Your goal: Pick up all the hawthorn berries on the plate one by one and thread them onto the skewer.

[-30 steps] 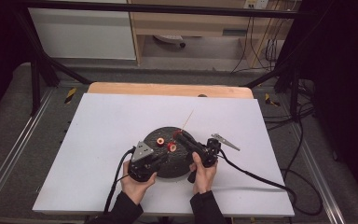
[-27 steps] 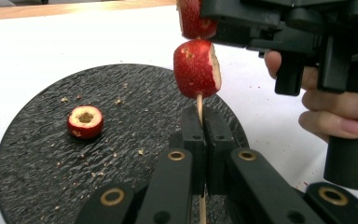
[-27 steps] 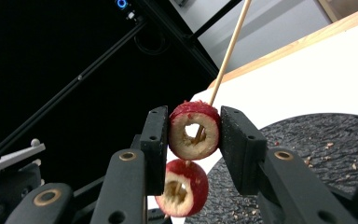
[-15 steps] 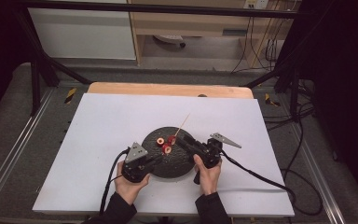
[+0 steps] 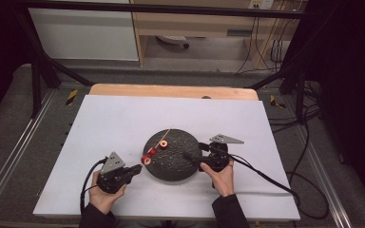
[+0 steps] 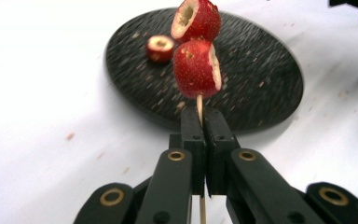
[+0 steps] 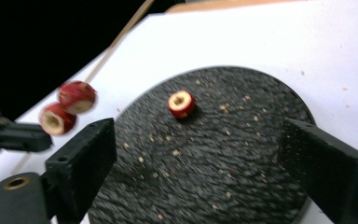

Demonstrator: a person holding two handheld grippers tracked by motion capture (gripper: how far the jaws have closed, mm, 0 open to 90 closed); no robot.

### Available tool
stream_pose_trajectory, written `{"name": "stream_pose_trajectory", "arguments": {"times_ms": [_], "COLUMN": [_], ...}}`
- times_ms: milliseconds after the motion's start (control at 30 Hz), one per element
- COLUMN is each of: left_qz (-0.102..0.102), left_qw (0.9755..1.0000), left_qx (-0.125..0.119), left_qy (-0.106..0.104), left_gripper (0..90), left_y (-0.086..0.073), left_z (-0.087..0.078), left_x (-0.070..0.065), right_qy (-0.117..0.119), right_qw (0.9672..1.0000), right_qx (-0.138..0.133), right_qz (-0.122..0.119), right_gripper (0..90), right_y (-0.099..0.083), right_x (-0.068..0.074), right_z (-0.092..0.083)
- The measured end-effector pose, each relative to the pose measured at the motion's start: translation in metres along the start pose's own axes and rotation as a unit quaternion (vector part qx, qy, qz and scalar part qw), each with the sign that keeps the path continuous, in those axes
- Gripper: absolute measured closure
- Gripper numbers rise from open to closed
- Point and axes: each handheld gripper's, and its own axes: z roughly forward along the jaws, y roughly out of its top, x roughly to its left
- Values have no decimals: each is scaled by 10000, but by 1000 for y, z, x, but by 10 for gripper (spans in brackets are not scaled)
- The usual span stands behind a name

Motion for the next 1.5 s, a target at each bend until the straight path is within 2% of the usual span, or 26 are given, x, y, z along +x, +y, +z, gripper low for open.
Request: {"name": "stream_pose_trajectory", "arguments": {"times_ms": [167,333,433,567,767,833,967,1033,1233,1300,1367,1500], "left_qz": [-4,-26,-98,-128,-132,-162,-175,-170,-218,-230,-230,-240], "left_qw": [9999,9999,9997,9997,9997,9997,9997,9997,9996,9995,9995,9994], "left_qx": [106,129,165,183,173,153,154,151,151,149,149,161], "left_qy": [81,112,141,81,65,57,68,70,136,147,164,184], "left_gripper": [883,883,882,882,882,882,882,882,882,882,882,882], "left_y": [-10,-18,-23,-25,-27,-27,-27,-27,-26,-26,-26,-26], "left_z": [-11,-18,-22,-24,-26,-27,-28,-28,-28,-28,-27,-27], "left_x": [11,21,28,32,35,36,37,37,39,39,40,41], "right_qy": [-185,-212,-206,-244,-385,-422,-408,-481,-536,-546,-510,-507], "right_qw": [9988,9952,9918,9872,9772,9746,9719,9698,9623,9603,9597,9546], "right_qx": [418,895,1151,1429,1886,1982,2091,2156,2375,2437,2476,2615], "right_qz": [-159,-343,-516,-661,-892,-958,-1000,-1029,-1211,-1242,-1227,-1332], "right_gripper": [74,62,72,93,126,132,141,143,168,189,208,263], "right_y": [5,14,19,29,45,50,57,60,66,67,69,71], "right_x": [-2,3,8,15,24,26,28,29,32,33,33,35], "right_z": [2,11,19,32,56,64,79,86,103,108,112,121]}}
